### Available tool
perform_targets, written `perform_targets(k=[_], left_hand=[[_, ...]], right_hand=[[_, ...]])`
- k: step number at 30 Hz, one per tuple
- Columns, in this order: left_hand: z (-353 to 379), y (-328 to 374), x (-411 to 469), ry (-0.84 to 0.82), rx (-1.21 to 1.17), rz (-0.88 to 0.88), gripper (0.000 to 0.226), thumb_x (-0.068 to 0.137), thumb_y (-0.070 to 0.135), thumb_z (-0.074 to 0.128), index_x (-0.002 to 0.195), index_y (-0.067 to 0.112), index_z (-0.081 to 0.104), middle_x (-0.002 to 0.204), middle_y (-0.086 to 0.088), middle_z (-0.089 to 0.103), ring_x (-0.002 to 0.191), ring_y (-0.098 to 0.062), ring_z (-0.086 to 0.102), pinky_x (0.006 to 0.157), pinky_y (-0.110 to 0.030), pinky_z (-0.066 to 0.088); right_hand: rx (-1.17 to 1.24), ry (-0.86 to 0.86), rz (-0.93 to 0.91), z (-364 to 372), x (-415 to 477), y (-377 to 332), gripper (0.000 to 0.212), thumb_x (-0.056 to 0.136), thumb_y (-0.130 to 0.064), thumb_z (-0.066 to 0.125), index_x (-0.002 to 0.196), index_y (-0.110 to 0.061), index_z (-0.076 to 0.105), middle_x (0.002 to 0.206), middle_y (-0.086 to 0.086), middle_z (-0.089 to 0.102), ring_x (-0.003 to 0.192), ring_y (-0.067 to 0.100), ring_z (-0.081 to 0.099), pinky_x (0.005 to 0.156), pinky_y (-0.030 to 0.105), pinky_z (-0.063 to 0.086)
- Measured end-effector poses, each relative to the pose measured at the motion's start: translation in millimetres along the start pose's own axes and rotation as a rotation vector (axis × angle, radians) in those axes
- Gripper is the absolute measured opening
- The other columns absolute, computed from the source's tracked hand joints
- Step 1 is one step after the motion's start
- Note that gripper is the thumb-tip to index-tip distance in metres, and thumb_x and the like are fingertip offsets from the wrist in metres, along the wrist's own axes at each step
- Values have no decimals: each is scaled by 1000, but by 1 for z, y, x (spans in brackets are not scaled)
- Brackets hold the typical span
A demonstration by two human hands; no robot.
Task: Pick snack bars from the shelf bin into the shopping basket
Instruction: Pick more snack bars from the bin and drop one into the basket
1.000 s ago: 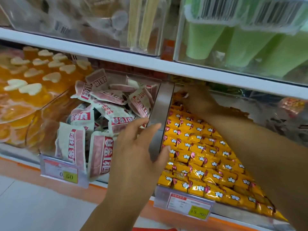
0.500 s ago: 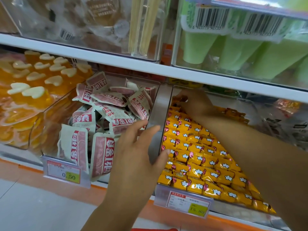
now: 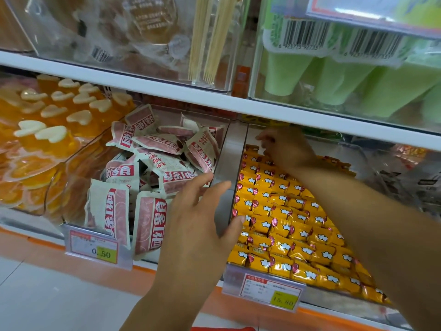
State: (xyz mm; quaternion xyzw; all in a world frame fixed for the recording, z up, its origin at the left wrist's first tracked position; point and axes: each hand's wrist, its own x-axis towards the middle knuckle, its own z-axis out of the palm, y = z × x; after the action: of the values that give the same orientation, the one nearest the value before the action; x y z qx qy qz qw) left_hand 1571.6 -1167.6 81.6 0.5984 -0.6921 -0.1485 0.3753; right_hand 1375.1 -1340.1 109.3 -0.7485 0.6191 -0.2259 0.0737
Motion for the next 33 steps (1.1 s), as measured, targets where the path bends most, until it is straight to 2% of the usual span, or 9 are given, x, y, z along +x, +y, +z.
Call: perform_targets(k=[2, 7, 10, 17, 20, 23, 27, 30, 33], left_hand=[[0, 0, 0, 1, -3, 2, 55, 80, 46, 68, 133, 35, 56, 146, 10, 41, 132, -12, 39, 101, -27, 32], [-1, 2, 0, -11, 11, 0, 57, 82, 47, 69, 135, 37, 53, 149, 13, 37, 133, -7, 33, 100, -22, 25], [-2, 3, -1, -30, 12, -8, 58, 83, 48, 68, 138, 39, 50, 152, 15, 32, 136, -8, 31, 102, -22, 25], [-5, 7, -6, -80, 3, -29, 59, 86, 47, 66, 140, 44, 43, 157, 20, 19, 142, -7, 21, 103, -20, 20], [-7, 14, -9, -107, 11, -56, 61, 87, 50, 64, 142, 47, 39, 159, 19, 12, 145, -10, 12, 109, -24, 20], [-6, 23, -16, -96, 49, -40, 62, 87, 52, 63, 144, 45, 38, 161, 12, 13, 148, -13, 4, 117, -33, 15], [-1, 46, -34, -88, 78, 106, 63, 87, 58, 51, 145, 36, 41, 159, 8, 26, 146, -7, 3, 113, -28, 6], [2, 63, -50, -125, -38, 120, 64, 89, 63, 42, 148, 39, 33, 154, 13, 34, 143, -9, 24, 115, -29, 19], [-2, 79, -66, -325, -403, -32, 46, 90, 49, 58, 134, 54, 44, 123, 20, 62, 108, -3, 62, 97, -35, 52]], right_hand=[[8, 139, 31, -8, -2, 10, 24, 101, -19, 51, 119, -14, 67, 122, 5, 67, 112, 21, 60, 99, 31, 42], [-198, -92, 102, -7, -2, 23, 31, 97, -28, 60, 121, -10, 65, 119, 8, 66, 110, 25, 60, 97, 36, 44], [-297, -126, 96, 2, 5, 22, 27, 98, -26, 56, 104, -5, 72, 109, 11, 71, 101, 25, 64, 95, 37, 48], [-226, 233, 31, -10, -26, 9, 25, 103, -28, 43, 108, -21, 66, 105, 3, 68, 99, 27, 61, 82, 37, 47], [3, 369, -4, -23, -68, -2, 21, 101, -18, 50, 111, -16, 69, 103, -1, 67, 93, 22, 61, 78, 28, 42], [304, 478, 53, -36, -125, -8, 18, 97, -13, 57, 107, -23, 68, 104, -3, 71, 95, 18, 67, 86, 28, 50], [806, 444, 161, -56, -204, -30, 26, 97, -5, 55, 89, -28, 66, 97, -3, 74, 92, 14, 71, 75, 21, 57], [1012, 358, 201, -70, -252, -40, 22, 90, -12, 58, 81, -28, 69, 98, 8, 73, 89, 22, 72, 74, 28, 60], [1105, 313, 288, -85, -288, -37, 8, 83, -16, 58, 88, -14, 66, 97, 11, 74, 89, 27, 73, 75, 31, 60]])
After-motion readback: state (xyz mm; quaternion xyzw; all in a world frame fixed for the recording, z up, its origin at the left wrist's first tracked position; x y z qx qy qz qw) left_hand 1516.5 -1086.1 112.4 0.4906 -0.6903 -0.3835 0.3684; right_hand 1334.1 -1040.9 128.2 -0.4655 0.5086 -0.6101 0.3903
